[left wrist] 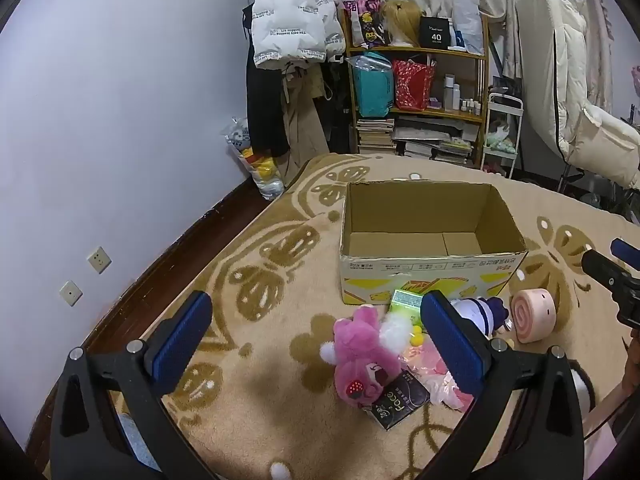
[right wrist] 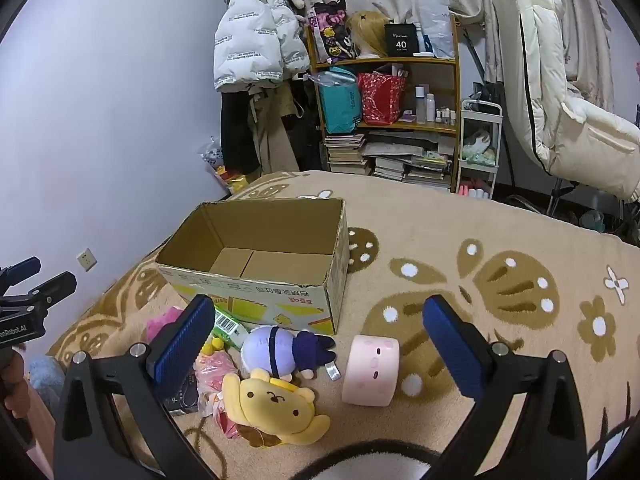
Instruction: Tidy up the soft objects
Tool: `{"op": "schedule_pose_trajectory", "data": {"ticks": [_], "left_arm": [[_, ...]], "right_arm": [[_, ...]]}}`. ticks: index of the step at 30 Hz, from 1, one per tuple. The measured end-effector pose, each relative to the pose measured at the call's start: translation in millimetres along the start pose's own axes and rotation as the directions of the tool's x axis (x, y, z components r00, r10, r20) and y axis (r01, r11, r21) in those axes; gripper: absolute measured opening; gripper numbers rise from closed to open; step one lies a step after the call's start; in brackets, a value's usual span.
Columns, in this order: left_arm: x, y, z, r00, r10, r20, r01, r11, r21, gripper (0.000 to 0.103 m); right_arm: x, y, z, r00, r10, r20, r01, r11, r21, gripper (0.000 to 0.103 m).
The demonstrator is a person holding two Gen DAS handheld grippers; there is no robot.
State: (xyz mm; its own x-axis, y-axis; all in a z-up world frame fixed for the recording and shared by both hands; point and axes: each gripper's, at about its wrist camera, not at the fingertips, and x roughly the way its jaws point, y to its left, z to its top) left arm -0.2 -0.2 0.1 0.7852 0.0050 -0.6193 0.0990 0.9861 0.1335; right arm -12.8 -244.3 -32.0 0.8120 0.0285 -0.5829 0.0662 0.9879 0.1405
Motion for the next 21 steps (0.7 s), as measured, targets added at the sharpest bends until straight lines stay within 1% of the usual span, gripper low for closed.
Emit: {"op": "schedule_pose_trajectory", "data": {"ticks": [9, 10, 21], "left_arm": [[-1.2, -6.3, -1.9, 1.0, 0.013, 0.003, -0.013, 1.0, 0.006, 0.103], [-0.4, 0.3, -0.2, 1.0, -0.001, -0.002, 0.001, 1.0, -0.005, 0.103], [-0.6, 0.3, -0.2, 1.0, 0.002, -0.005, -0.002, 1.0, -0.002, 0.103]], "right_arm": [[-0.1, -0.3, 0.0, 1.0, 0.004, 0.002, -0.004, 1.0, -0.002, 0.103], [0.0, -0.6, 0.0, 1.0, 0.0, 0.002, 0.0, 1.0, -0.001, 0.103], [0.3, -0.3, -0.2, 1.0, 0.0, 0.003, 0.0, 1.0, -0.001, 0.103]]}}
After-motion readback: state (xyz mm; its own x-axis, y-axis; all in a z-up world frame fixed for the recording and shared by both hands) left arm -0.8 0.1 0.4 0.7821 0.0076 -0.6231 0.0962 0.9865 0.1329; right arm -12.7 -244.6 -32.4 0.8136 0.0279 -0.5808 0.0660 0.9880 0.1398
